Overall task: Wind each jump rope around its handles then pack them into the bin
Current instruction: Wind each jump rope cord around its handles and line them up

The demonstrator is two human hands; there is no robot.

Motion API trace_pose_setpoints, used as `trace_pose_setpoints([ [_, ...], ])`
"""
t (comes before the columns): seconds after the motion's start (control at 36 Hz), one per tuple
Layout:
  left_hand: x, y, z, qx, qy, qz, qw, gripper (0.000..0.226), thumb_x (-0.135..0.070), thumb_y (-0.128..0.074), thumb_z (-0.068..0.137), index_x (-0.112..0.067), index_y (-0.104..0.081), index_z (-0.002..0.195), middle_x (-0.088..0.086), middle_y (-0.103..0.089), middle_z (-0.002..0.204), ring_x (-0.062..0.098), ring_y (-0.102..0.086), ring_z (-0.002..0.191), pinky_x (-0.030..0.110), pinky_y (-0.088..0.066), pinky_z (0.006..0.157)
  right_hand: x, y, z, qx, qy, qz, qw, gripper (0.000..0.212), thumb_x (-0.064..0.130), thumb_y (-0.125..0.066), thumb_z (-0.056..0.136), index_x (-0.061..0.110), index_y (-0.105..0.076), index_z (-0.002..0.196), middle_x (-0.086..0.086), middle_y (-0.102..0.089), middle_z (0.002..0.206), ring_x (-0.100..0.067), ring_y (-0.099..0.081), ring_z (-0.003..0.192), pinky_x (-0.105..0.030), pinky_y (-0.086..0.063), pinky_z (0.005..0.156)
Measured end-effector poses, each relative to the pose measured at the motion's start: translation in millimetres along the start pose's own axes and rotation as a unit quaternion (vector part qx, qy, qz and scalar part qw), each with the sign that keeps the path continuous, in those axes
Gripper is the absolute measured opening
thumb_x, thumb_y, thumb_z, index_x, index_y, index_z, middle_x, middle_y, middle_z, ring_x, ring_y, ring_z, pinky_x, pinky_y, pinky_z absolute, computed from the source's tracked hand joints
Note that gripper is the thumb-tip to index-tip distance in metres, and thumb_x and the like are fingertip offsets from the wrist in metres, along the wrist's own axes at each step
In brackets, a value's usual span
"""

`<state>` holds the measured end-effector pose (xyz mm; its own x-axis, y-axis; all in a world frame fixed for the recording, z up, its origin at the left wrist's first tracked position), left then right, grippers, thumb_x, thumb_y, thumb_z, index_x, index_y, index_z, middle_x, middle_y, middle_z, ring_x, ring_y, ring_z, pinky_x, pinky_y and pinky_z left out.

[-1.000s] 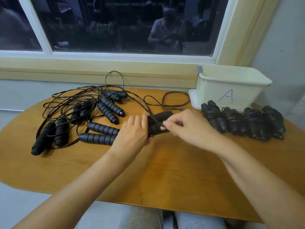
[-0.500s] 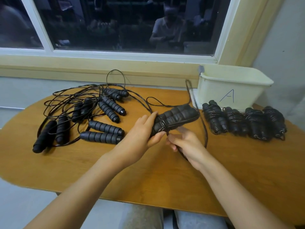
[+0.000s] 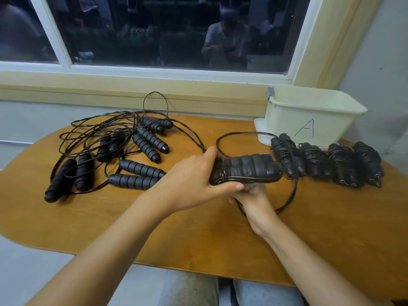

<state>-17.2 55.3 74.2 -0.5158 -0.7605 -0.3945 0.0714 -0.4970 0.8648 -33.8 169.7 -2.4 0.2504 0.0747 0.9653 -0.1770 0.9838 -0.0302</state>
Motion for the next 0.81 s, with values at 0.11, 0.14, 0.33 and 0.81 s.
trace_pose_setpoints([
  [0.11, -2, -4, 0, -0.008, 0.000, 0.051, 0.999, 0.065, -0.074, -0.049, 0.080, -0.020, -0.040, 0.114, -0.011, -0.060, 0.082, 0.008, -0.058, 0.071, 0.030, -0.050, 0.063, -6, 3, -2, -0.009, -0.013, -0.012, 1.000, 0.044, -0.011, -0.057, 0.089, 0.024, -0.066, 0.063, 0.002, -0.060, 0.057, -0.011, -0.055, 0.062, -0.018, -0.047, 0.062],
  [0.14, -4, -4, -1, -0.021, -0.008, 0.065, 0.998, 0.066, -0.073, -0.048, 0.081, -0.021, -0.040, 0.119, -0.012, -0.058, 0.080, 0.008, -0.057, 0.070, 0.028, -0.047, 0.061, -5, 3, -2, -0.009, -0.010, -0.015, 1.000, 0.042, -0.006, -0.060, 0.088, 0.026, -0.066, 0.062, 0.003, -0.061, 0.058, -0.012, -0.056, 0.063, -0.016, -0.047, 0.063],
  [0.33, 10, -3, -7, -0.094, -0.030, 0.072, 0.992, 0.067, -0.070, -0.044, 0.084, -0.021, -0.048, 0.129, -0.010, -0.062, 0.100, 0.009, -0.057, 0.085, 0.025, -0.041, 0.065, -5, 2, 3, 0.070, -0.004, -0.098, 0.993, 0.017, 0.002, -0.063, 0.092, 0.017, -0.071, 0.087, -0.002, -0.069, 0.064, -0.013, -0.057, 0.057, -0.026, -0.049, 0.067],
  [0.81, 38, 13, -15, -0.158, -0.069, 0.156, 0.973, 0.074, -0.065, -0.051, 0.080, -0.012, -0.048, 0.132, 0.000, -0.064, 0.101, 0.012, -0.054, 0.089, 0.024, -0.043, 0.072, -32, 50, 27, 0.310, -0.197, -0.274, 0.889, 0.034, 0.025, -0.050, 0.101, 0.016, -0.053, 0.068, 0.007, -0.050, 0.055, -0.010, -0.053, 0.054, -0.022, -0.053, 0.086],
])
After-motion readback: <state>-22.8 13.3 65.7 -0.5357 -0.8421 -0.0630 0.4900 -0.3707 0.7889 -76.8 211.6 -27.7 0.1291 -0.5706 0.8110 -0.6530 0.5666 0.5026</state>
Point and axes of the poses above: each hand's wrist, its own z-axis towards the middle knuckle, its own y-axis out of the back of the hand, x = y × z, the point moved 9 cm from there along z, towards the middle knuckle
